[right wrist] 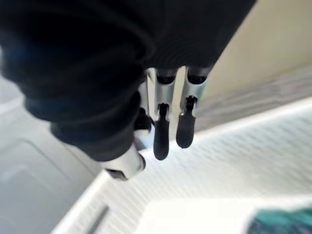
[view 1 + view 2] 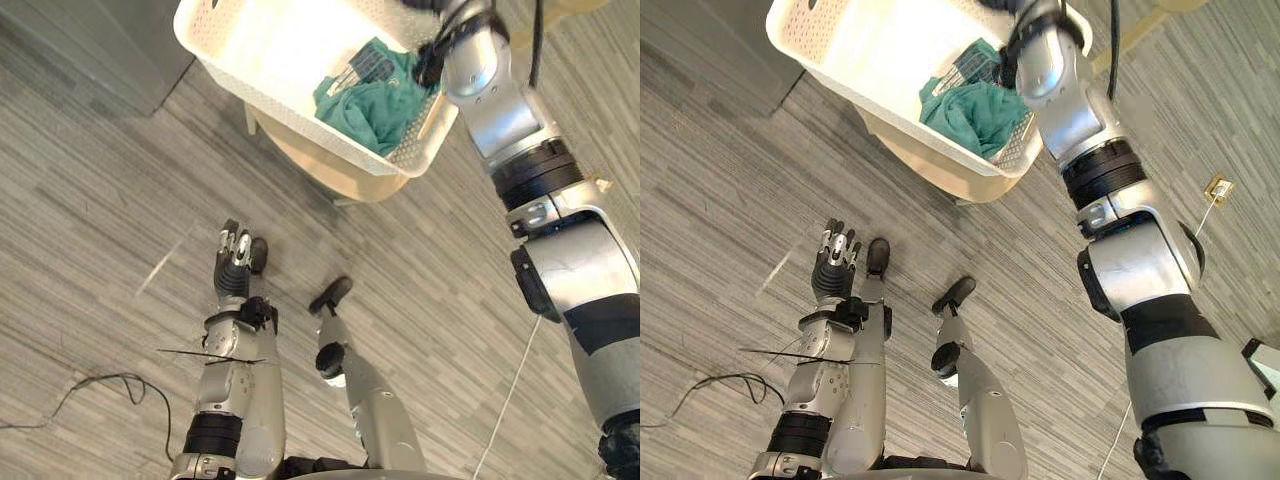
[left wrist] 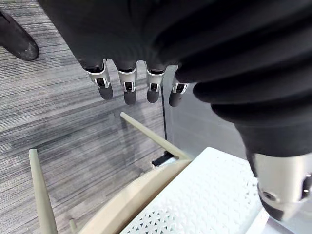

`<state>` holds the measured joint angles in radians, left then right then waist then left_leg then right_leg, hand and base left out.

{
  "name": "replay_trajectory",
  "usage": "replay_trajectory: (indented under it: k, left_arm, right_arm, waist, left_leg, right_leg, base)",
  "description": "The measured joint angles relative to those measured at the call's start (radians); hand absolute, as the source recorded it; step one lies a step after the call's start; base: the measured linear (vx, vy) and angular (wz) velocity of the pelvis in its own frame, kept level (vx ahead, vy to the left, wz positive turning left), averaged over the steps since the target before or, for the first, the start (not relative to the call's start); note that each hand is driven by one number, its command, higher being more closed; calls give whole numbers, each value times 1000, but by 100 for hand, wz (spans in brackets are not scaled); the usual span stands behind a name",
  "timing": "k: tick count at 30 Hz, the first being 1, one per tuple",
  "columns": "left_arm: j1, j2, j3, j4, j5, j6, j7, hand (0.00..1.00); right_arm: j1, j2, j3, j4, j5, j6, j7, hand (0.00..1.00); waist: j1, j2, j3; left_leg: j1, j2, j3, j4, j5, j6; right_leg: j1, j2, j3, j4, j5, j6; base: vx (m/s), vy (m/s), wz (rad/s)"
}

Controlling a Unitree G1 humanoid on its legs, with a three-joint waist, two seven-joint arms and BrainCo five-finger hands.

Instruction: Pick up the laundry basket with both hands and put the clothes into the washing machine.

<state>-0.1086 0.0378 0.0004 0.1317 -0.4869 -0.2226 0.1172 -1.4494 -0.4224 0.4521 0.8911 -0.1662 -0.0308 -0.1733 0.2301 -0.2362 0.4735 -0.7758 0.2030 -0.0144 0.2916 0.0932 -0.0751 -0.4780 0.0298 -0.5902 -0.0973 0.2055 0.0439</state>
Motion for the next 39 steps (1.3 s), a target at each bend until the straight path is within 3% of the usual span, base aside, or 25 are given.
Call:
replay_trajectory:
  k: [3,4,5,10,17,20,27,33,34,39]
  left_arm:
    - [3,-1,8,-4,0,0,-2,0]
    - [3,-3,7,-5,0,0,-4,0]
    - [5,-5,7,-6,-6,0,-7,0]
    - [48,-37,-1,-18,-36,0,-20,0]
    - [53,-71,-11,-19,-93,0,-42,0]
    - [54,-72,-32,-22,-127,-1,-53,0]
    - [67,-75,-78,-23,-175,0,-74,0]
    - [76,-75,-110,-27,-183,1,-93,0]
    - [78,-75,-126,-33,-183,3,-96,0]
    - [115,-74,-165,-53,-182,23,-123,0]
  right_arm:
    - [20,27,56,82,-2,17,47,0]
    - [21,27,76,91,-3,17,50,0]
    - [20,27,87,100,-13,16,60,0]
    - [20,30,177,169,-87,21,89,0]
    - [-7,16,245,195,-162,38,87,0]
    - [-14,-14,277,195,-215,38,85,0]
    - [-51,-42,338,204,-342,41,72,0]
    - [-63,-61,342,217,-314,57,87,0]
    - [-78,-67,342,228,-284,62,94,100]
    - [-129,-120,341,233,-128,90,135,100]
  waist:
    - [10,0,0]
    - [18,0,0]
    - [35,0,0]
    - [38,0,0]
    - [39,1,1]
    - [64,2,1]
    - [83,5,3]
    - [94,15,11]
    - [95,20,14]
    - [116,29,19]
  left_leg:
    - [-6,14,-7,-8,2,-3]
    - [-12,16,-7,-8,4,-5]
    - [-18,27,-5,-11,7,-11]
    - [-44,40,-32,-29,19,-33]
    - [-66,42,-46,-42,22,-37]
    - [-76,43,-48,-47,22,-38]
    - [-93,42,-56,-49,23,-38]
    - [-101,35,-70,-58,25,-42]
    - [-99,30,-80,-71,31,-49]
    - [-93,24,-107,-115,48,-70]
  right_leg:
    - [-4,11,21,-1,-6,26]
    - [-5,11,11,-1,-61,62]
    - [-10,12,-31,2,-83,52]
    - [-38,28,-71,5,-71,23]
    - [-57,34,-83,5,-64,15]
    - [-70,36,-80,4,-64,15]
    - [-81,39,-90,1,-91,6]
    - [-85,39,-102,1,-87,-1]
    - [-86,38,-111,1,-91,-6]
    - [-88,37,-145,12,-112,-37]
  base:
    - [95,49,1]
    - [63,-25,-9]
    - [43,-51,-12]
    - [49,-41,-1]
    - [96,54,6]
    - [85,71,0]
    - [73,55,3]
    - [79,76,7]
    - [55,65,16]
    - [71,76,21]
